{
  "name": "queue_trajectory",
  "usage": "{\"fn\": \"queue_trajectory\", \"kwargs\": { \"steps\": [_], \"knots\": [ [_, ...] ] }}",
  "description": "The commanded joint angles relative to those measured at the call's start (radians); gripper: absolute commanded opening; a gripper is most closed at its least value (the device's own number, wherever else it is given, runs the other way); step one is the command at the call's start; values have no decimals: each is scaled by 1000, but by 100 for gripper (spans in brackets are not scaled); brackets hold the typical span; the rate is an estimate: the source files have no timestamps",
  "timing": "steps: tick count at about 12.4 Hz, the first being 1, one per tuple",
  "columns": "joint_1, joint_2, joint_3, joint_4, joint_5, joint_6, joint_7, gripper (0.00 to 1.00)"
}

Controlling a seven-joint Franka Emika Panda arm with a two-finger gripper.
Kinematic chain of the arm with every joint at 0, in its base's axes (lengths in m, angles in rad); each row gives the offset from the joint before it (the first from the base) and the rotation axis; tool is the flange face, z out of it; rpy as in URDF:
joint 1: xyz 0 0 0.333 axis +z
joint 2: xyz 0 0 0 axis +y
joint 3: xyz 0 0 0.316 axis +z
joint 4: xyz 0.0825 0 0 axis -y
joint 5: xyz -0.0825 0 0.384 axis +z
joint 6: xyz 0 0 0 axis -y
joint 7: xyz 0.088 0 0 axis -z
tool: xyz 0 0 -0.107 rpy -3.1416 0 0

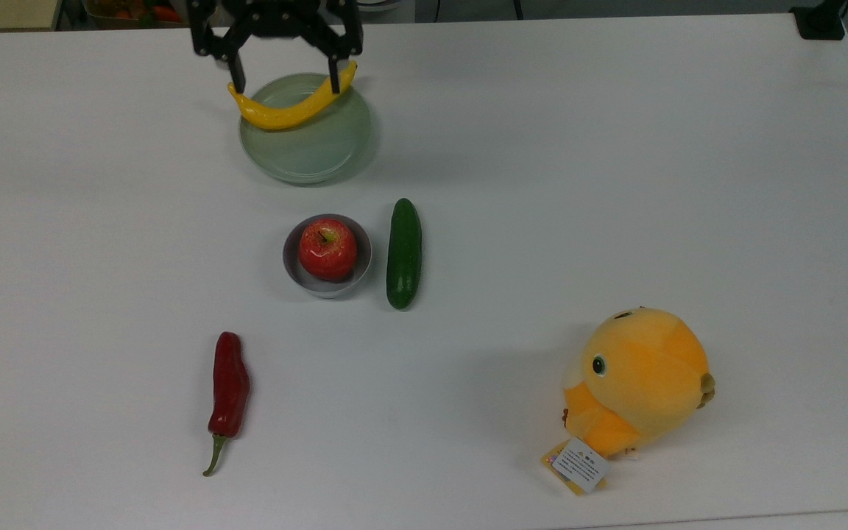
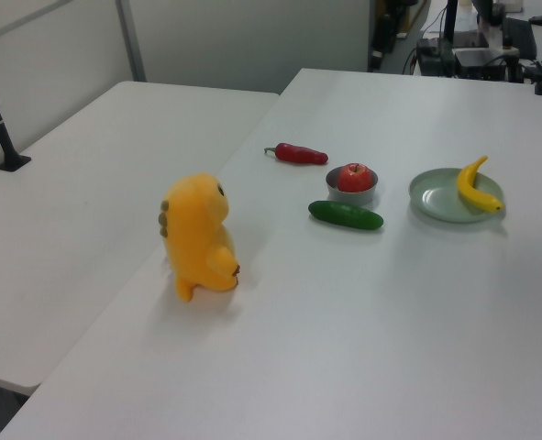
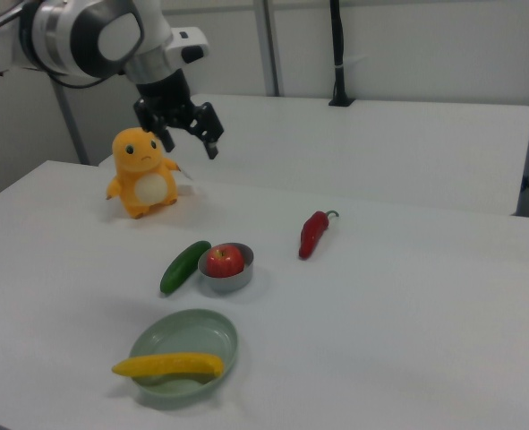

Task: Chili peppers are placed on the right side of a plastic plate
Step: 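Move the open gripper over the red chili pepper and lower it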

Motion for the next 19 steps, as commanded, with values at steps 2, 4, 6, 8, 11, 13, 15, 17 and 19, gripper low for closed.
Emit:
{"fn": "queue_trajectory", "kwargs": {
  "steps": [2,4,6,8,11,13,15,17,19],
  "knots": [
    [-50,183,3,155,-6,194,-7,100],
    [-58,313,2,270,-8,258,37,100],
    [-65,373,0,275,-11,375,65,100],
    [-65,464,-1,279,-20,496,94,100],
    [-72,573,-1,315,-60,599,101,100],
    [-75,622,-3,317,-96,671,101,100],
    [-87,677,-3,317,-123,735,102,100],
    [-87,709,-4,311,-123,795,102,100],
    [-87,734,-6,312,-124,805,102,100]
  ]
}}
